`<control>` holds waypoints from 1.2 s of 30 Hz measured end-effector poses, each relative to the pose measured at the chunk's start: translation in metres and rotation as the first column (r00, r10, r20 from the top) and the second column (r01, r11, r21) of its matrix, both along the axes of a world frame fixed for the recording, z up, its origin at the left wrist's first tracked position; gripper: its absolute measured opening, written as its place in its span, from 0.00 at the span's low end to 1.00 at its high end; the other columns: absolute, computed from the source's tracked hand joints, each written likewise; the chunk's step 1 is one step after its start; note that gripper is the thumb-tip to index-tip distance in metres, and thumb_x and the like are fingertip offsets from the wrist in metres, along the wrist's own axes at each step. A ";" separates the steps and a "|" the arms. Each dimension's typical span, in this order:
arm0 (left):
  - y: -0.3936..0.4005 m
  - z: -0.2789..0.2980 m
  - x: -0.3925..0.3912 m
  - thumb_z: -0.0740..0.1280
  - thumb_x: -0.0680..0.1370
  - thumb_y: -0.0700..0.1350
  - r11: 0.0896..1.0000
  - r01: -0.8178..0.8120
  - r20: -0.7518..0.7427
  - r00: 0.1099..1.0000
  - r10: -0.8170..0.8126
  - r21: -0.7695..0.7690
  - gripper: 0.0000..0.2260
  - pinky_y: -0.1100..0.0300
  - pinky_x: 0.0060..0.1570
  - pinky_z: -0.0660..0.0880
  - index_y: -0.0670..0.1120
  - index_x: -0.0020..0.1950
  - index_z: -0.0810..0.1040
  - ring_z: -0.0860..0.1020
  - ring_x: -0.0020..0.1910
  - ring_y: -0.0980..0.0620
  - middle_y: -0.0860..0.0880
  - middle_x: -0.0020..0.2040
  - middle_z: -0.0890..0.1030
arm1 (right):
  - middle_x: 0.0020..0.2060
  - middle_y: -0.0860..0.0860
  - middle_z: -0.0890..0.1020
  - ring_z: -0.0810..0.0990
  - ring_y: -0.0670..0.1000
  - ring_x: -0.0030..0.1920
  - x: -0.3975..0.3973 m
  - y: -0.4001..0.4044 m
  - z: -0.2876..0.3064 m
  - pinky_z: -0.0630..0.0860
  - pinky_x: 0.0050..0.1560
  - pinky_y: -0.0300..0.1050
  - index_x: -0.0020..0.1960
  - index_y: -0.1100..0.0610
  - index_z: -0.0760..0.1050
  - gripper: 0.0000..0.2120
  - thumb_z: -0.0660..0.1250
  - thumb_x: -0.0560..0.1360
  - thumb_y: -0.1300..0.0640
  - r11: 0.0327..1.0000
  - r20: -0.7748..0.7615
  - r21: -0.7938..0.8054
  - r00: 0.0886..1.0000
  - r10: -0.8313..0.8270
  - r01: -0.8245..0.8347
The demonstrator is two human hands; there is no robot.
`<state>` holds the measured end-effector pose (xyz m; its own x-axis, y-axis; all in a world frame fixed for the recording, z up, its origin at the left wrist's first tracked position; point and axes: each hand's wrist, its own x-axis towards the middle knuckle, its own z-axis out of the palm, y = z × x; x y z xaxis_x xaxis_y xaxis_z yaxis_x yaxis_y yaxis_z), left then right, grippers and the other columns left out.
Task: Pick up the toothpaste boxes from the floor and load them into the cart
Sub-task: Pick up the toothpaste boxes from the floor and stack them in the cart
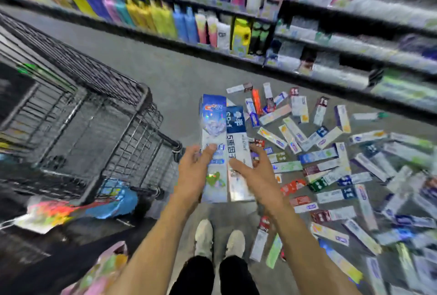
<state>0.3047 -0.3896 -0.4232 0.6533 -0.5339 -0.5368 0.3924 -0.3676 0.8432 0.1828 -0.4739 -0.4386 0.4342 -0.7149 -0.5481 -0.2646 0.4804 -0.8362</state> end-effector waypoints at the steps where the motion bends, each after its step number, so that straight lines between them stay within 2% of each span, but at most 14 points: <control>1: 0.001 0.026 -0.001 0.72 0.77 0.51 0.999 -0.039 -0.014 0.999 0.039 -0.027 0.19 0.51 0.43 0.81 0.34 0.55 0.77 0.84 0.42 0.45 0.36 0.48 0.85 | 0.49 0.53 0.83 0.83 0.40 0.39 -0.001 0.004 0.026 0.78 0.39 0.33 0.65 0.54 0.67 0.25 0.74 0.74 0.67 1.000 0.011 -0.013 1.000 0.014 -0.014; 3: 0.005 0.071 -0.002 0.67 0.81 0.45 0.996 -0.071 -0.031 0.997 0.069 -0.057 0.11 0.57 0.36 0.80 0.36 0.50 0.79 0.84 0.36 0.50 0.42 0.41 0.86 | 0.53 0.55 0.84 0.84 0.43 0.42 -0.003 0.011 0.073 0.79 0.40 0.35 0.66 0.55 0.69 0.25 0.75 0.73 0.66 0.998 0.057 -0.055 0.998 0.034 -0.031; 4: 0.009 0.092 -0.004 0.66 0.82 0.45 0.994 -0.075 -0.042 0.997 0.071 -0.076 0.11 0.55 0.37 0.81 0.38 0.49 0.80 0.84 0.37 0.49 0.43 0.41 0.86 | 0.54 0.56 0.84 0.85 0.45 0.44 -0.005 0.016 0.093 0.80 0.42 0.37 0.66 0.56 0.70 0.26 0.76 0.72 0.66 0.997 0.086 -0.077 0.996 0.037 -0.030; 6: 0.020 0.128 -0.007 0.65 0.82 0.48 0.991 -0.059 -0.053 0.997 0.053 -0.119 0.12 0.48 0.44 0.83 0.39 0.54 0.81 0.86 0.45 0.43 0.41 0.47 0.87 | 0.56 0.55 0.84 0.85 0.48 0.50 -0.007 0.021 0.129 0.80 0.45 0.38 0.67 0.55 0.72 0.28 0.78 0.71 0.65 0.992 0.149 -0.127 0.988 0.042 -0.023; 9: 0.037 0.169 -0.014 0.63 0.83 0.48 0.975 -0.057 -0.055 0.997 0.046 -0.216 0.13 0.54 0.39 0.82 0.40 0.58 0.80 0.86 0.47 0.42 0.41 0.49 0.87 | 0.53 0.50 0.86 0.85 0.49 0.53 -0.010 0.030 0.172 0.80 0.46 0.38 0.67 0.53 0.72 0.26 0.74 0.73 0.68 0.981 0.234 -0.184 0.966 0.108 -0.065; 11: 0.044 0.186 -0.018 0.64 0.83 0.48 0.961 -0.080 -0.032 0.997 0.075 -0.264 0.12 0.55 0.40 0.82 0.40 0.58 0.79 0.86 0.47 0.42 0.41 0.50 0.86 | 0.50 0.48 0.86 0.85 0.45 0.51 -0.010 0.033 0.193 0.80 0.45 0.36 0.66 0.52 0.72 0.26 0.73 0.73 0.69 0.978 0.285 -0.193 0.949 0.134 -0.080; 14: 0.051 0.203 -0.019 0.64 0.83 0.46 0.936 -0.125 0.044 0.988 0.147 -0.330 0.12 0.57 0.44 0.82 0.42 0.64 0.76 0.85 0.51 0.45 0.42 0.56 0.85 | 0.55 0.52 0.85 0.84 0.46 0.53 -0.004 0.037 0.214 0.80 0.47 0.36 0.67 0.54 0.72 0.24 0.72 0.74 0.68 0.975 0.324 -0.203 0.934 0.154 -0.090; 16: 0.054 0.211 -0.015 0.64 0.83 0.43 0.912 -0.144 0.070 0.980 0.185 -0.385 0.15 0.55 0.48 0.82 0.46 0.70 0.72 0.84 0.56 0.45 0.44 0.60 0.83 | 0.56 0.52 0.85 0.84 0.50 0.56 0.003 0.037 0.221 0.81 0.51 0.41 0.66 0.54 0.73 0.22 0.72 0.75 0.67 0.968 0.332 -0.229 0.926 0.178 -0.104; 18: 0.058 0.216 -0.008 0.64 0.83 0.43 0.894 -0.155 0.087 0.974 0.209 -0.421 0.20 0.47 0.54 0.81 0.51 0.75 0.67 0.83 0.58 0.44 0.46 0.64 0.82 | 0.56 0.51 0.85 0.83 0.51 0.57 0.013 0.038 0.224 0.81 0.56 0.46 0.66 0.53 0.73 0.23 0.72 0.75 0.66 0.957 0.327 -0.258 0.920 0.217 -0.134; 21: 0.062 0.220 0.011 0.65 0.82 0.43 0.880 -0.189 0.113 0.958 0.262 -0.435 0.20 0.41 0.58 0.79 0.53 0.73 0.69 0.83 0.58 0.43 0.46 0.64 0.82 | 0.56 0.50 0.84 0.83 0.49 0.57 0.033 0.037 0.225 0.81 0.56 0.47 0.68 0.51 0.71 0.25 0.73 0.75 0.64 0.930 0.295 -0.320 0.913 0.281 -0.182; 25: 0.060 0.216 0.046 0.66 0.81 0.45 0.854 -0.248 0.099 0.940 0.326 -0.458 0.17 0.50 0.52 0.81 0.53 0.69 0.72 0.84 0.55 0.47 0.49 0.59 0.84 | 0.57 0.50 0.83 0.83 0.45 0.56 0.074 0.029 0.222 0.80 0.52 0.40 0.69 0.48 0.70 0.27 0.74 0.75 0.62 0.900 0.251 -0.354 0.900 0.355 -0.256; 30: 0.059 0.203 0.104 0.71 0.71 0.52 0.826 -0.336 0.104 0.901 0.422 -0.452 0.24 0.59 0.51 0.80 0.55 0.67 0.72 0.84 0.55 0.53 0.52 0.58 0.84 | 0.56 0.50 0.83 0.83 0.43 0.53 0.148 0.014 0.217 0.79 0.49 0.37 0.70 0.51 0.69 0.28 0.73 0.75 0.66 0.840 0.192 -0.370 0.852 0.487 -0.397; 33: 0.063 0.192 0.147 0.72 0.74 0.45 0.795 -0.403 0.069 0.874 0.482 -0.453 0.23 0.63 0.46 0.79 0.55 0.66 0.70 0.84 0.53 0.56 0.51 0.57 0.84 | 0.54 0.52 0.85 0.84 0.48 0.54 0.206 0.010 0.210 0.80 0.49 0.40 0.69 0.51 0.70 0.28 0.74 0.74 0.67 0.799 0.162 -0.361 0.811 0.563 -0.482; 36: 0.073 0.179 0.190 0.74 0.75 0.37 0.762 -0.485 0.041 0.832 0.553 -0.429 0.24 0.66 0.44 0.78 0.48 0.67 0.69 0.84 0.48 0.58 0.46 0.58 0.83 | 0.55 0.52 0.85 0.83 0.53 0.57 0.262 0.019 0.201 0.80 0.53 0.44 0.68 0.51 0.71 0.29 0.75 0.71 0.63 0.750 0.122 -0.335 0.763 0.634 -0.570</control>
